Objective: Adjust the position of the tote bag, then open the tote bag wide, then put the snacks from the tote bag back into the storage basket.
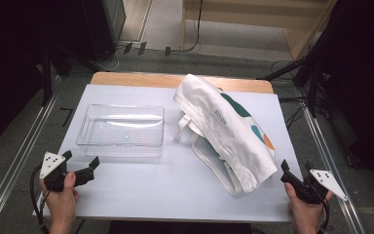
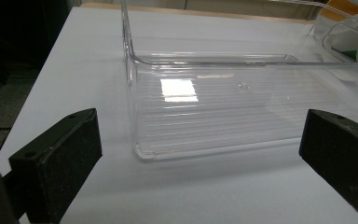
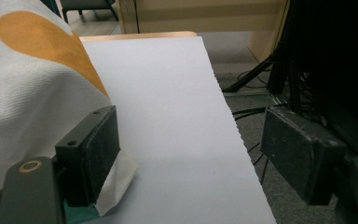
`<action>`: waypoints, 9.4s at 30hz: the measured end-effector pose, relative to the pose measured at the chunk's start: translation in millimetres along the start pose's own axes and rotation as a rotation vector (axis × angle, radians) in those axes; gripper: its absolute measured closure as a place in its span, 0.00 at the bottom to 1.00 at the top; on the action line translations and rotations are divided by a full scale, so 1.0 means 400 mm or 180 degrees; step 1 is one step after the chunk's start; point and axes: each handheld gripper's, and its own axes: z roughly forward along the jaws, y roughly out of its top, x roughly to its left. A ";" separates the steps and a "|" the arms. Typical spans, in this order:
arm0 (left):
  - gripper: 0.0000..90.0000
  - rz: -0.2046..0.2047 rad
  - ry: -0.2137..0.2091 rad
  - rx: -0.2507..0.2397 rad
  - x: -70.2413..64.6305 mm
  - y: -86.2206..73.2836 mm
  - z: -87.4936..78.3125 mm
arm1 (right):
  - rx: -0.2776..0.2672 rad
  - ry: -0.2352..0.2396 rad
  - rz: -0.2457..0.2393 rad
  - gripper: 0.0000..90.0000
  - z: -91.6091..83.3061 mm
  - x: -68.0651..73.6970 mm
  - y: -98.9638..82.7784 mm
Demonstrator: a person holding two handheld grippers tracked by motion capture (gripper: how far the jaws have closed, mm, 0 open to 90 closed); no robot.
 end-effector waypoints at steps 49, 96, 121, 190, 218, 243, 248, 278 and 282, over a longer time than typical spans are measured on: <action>0.00 0.0524 -0.0504 0.0058 -0.286 0.109 0.026 | 0.0007 0.0786 -0.0060 0.24 -0.194 0.264 0.047; 0.46 0.0701 -0.1577 0.0388 -0.575 0.262 0.325 | -0.0178 0.0017 -0.0019 0.93 -0.119 0.012 0.075; 0.94 0.0800 -0.1949 0.0124 -0.561 0.246 0.185 | -0.0195 0.0051 0.0099 0.96 -0.013 0.005 0.156; 0.92 0.0502 -0.1432 0.0200 -0.562 0.264 0.244 | 0.0015 0.0801 0.0135 0.93 0.007 0.195 0.116; 0.40 0.0818 -0.1558 -0.0088 -0.649 0.254 0.144 | -0.0358 0.1169 0.0130 0.94 -0.038 0.177 0.251; 0.16 0.1537 -0.0814 0.0168 -0.833 0.211 0.255 | -0.0318 0.1671 0.0366 0.93 -0.045 0.188 0.264; 0.37 0.1584 -0.0723 0.0121 -0.823 0.219 0.260 | -0.0297 0.1718 0.0377 0.93 -0.050 0.190 0.265; 0.91 0.0749 -0.1595 0.0348 -0.746 0.373 0.280 | -0.0088 0.1654 -0.0128 0.48 -0.029 0.213 0.184; 0.91 0.0659 -0.1665 0.0364 -0.744 0.392 0.275 | -0.0120 0.1652 -0.0238 0.46 -0.014 0.249 0.175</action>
